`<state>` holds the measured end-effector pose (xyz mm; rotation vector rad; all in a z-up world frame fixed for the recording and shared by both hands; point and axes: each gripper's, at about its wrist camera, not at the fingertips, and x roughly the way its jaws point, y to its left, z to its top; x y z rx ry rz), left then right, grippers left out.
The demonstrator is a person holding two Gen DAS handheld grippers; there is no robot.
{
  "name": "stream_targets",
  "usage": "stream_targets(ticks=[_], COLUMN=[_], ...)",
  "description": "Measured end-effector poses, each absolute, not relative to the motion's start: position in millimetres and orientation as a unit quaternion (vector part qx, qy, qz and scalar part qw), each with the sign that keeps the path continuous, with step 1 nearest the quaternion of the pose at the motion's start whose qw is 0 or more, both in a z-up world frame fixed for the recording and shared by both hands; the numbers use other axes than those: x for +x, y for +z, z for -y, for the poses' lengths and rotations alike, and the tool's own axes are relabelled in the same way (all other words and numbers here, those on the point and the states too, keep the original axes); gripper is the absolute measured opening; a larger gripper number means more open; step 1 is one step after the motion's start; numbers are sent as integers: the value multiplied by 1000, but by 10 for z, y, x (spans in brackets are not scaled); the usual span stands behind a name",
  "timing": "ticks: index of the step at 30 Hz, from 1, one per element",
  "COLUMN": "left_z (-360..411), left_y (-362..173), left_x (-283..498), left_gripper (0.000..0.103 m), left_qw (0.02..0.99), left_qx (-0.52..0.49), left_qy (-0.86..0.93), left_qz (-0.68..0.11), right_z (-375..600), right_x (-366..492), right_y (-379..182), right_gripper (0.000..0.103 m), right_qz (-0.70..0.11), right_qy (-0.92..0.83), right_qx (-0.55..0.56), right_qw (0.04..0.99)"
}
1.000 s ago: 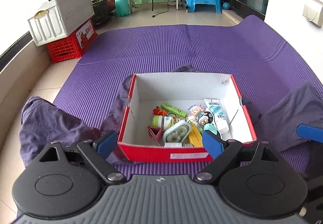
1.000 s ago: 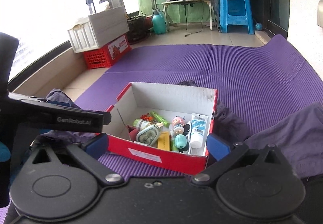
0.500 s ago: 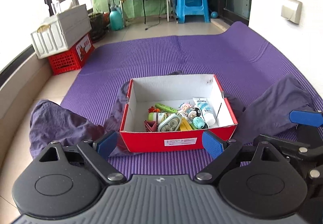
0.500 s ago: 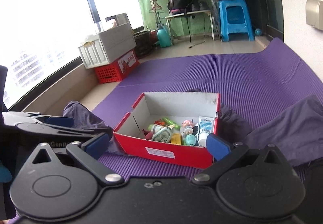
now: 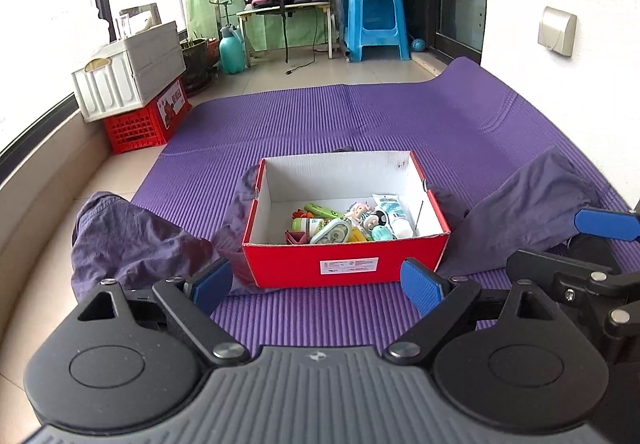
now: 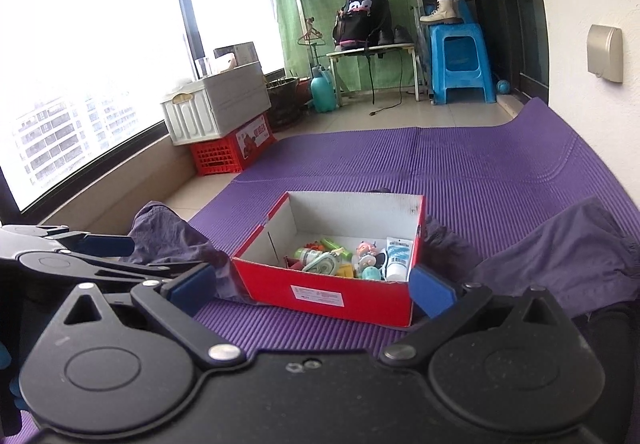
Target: Organize rigid objects
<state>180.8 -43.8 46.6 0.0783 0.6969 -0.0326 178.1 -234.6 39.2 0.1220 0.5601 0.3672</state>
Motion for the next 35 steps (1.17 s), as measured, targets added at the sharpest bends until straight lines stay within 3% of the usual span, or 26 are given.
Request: stream_targets(ticks=[35], left_z=[483], left_y=[558], left_x=[1521], left_gripper=[92], left_qw=[940], left_qx=[10], left_qy=[-29], left_qz=[-339], right_z=[2441], right_x=[1482], right_y=[425], right_gripper=[103], right_qz=[-251], right_qy=[126], right_qx=[59], right_qw=[958])
